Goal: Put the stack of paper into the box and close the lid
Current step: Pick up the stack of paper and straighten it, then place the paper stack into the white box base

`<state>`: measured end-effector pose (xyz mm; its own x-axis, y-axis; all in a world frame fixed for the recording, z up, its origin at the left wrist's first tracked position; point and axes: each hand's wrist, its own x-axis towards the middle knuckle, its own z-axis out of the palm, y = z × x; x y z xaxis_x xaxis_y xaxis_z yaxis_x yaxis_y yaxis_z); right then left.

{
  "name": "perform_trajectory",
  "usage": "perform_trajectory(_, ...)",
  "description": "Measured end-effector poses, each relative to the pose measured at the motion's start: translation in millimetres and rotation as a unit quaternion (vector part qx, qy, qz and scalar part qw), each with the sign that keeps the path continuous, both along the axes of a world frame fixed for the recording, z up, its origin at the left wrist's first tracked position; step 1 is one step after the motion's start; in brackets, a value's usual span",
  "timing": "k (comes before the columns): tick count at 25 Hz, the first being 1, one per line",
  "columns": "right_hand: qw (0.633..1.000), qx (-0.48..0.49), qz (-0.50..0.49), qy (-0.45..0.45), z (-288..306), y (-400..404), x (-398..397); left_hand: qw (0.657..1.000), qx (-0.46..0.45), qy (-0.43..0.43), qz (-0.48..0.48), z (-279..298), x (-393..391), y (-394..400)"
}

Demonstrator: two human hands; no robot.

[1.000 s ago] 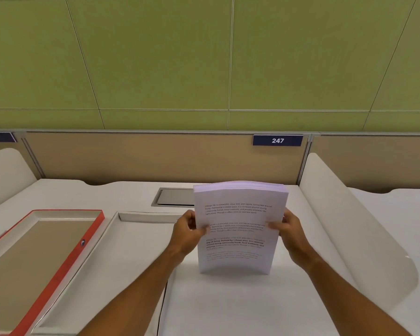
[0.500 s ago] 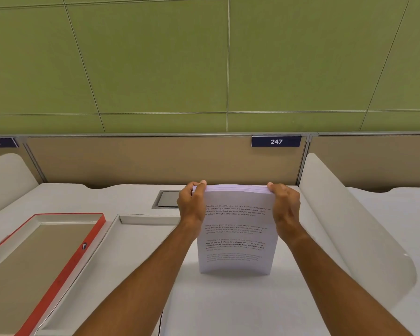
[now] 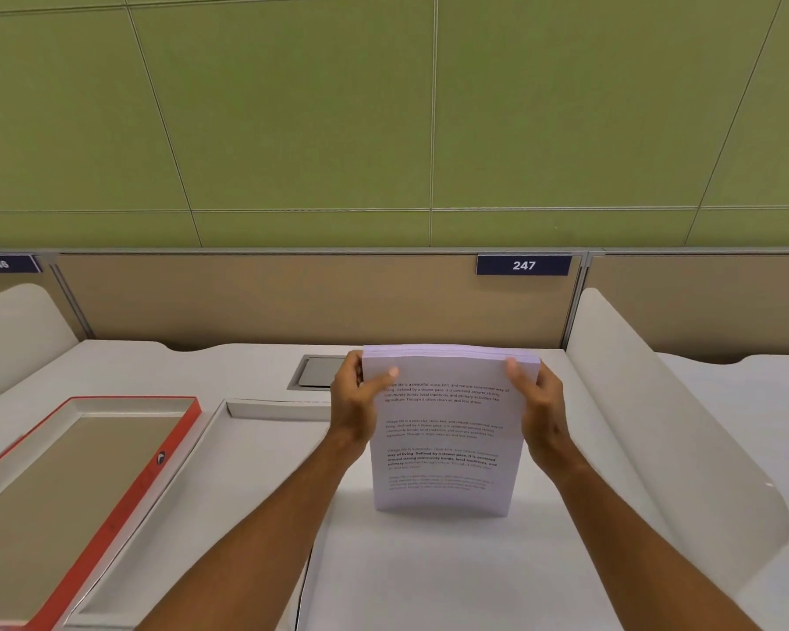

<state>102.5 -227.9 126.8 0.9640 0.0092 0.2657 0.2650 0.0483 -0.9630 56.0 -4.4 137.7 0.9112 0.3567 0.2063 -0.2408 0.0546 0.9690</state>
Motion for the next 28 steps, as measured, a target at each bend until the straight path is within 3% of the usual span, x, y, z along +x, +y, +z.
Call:
perform_trajectory(4,0.998,-0.037,0.048,0.022,-48,-27,-9,0.984,0.165,0.062,0.028,-38,-13,17)
perform_trajectory(8,0.992,-0.094,0.04,0.071,-75,-46,-9,0.972,0.211,0.104,0.02,-59,-18,29)
perform_trajectory(16,0.985,-0.143,0.053,0.077,-62,-50,-5,0.976,0.175,0.122,0.048,-54,-18,29)
perform_trajectory(28,0.985,-0.03,0.142,0.09,1,12,-2,0.99,0.068,0.116,0.044,1,-35,93)
